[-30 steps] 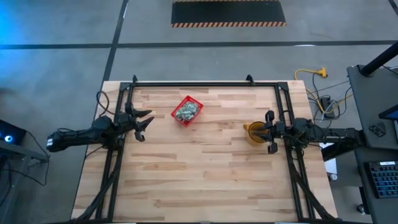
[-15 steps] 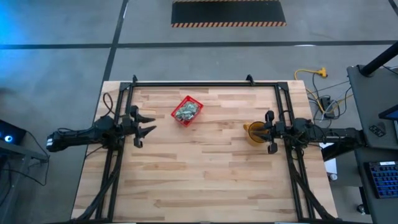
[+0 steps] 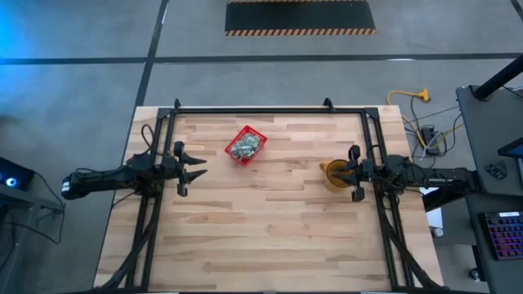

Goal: Pick and place Stevia / Truvia into bins
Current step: Return to Home Position

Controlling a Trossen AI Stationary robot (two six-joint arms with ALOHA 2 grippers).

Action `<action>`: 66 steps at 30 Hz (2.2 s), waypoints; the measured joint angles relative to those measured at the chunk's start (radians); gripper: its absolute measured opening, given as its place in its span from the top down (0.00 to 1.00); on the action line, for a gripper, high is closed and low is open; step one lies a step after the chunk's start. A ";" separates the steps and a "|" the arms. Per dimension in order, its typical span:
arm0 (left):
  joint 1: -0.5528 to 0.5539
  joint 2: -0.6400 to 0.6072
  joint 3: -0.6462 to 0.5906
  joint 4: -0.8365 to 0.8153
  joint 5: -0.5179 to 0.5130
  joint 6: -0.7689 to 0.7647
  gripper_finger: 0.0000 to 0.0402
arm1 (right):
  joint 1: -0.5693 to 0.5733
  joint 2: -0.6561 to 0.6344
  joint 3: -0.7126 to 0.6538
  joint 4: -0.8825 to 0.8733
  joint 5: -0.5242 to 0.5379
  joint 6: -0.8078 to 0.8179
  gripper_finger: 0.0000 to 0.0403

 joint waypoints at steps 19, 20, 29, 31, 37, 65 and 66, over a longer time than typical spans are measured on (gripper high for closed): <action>0.000 0.040 -0.001 0.005 0.006 0.019 0.66 | 0.000 0.000 0.000 0.000 0.000 0.000 0.86; 0.000 0.042 -0.001 0.005 0.006 0.019 0.66 | 0.000 0.000 0.000 0.000 0.000 0.000 0.86; 0.000 0.045 -0.002 0.014 0.007 0.019 0.66 | 0.000 0.000 0.000 0.000 0.000 0.000 0.86; 0.000 0.045 -0.002 0.014 0.007 0.019 0.66 | 0.000 0.000 0.000 0.000 0.000 -0.001 0.86; 0.000 0.046 -0.002 0.014 0.006 0.019 0.66 | 0.000 0.000 0.000 0.000 0.000 0.000 0.86; 0.000 0.045 -0.002 0.015 0.006 0.019 0.66 | 0.000 0.000 0.000 0.000 0.000 -0.001 0.86; 0.000 0.045 -0.002 0.015 0.007 0.019 0.66 | 0.000 0.000 0.000 0.000 0.000 0.000 0.86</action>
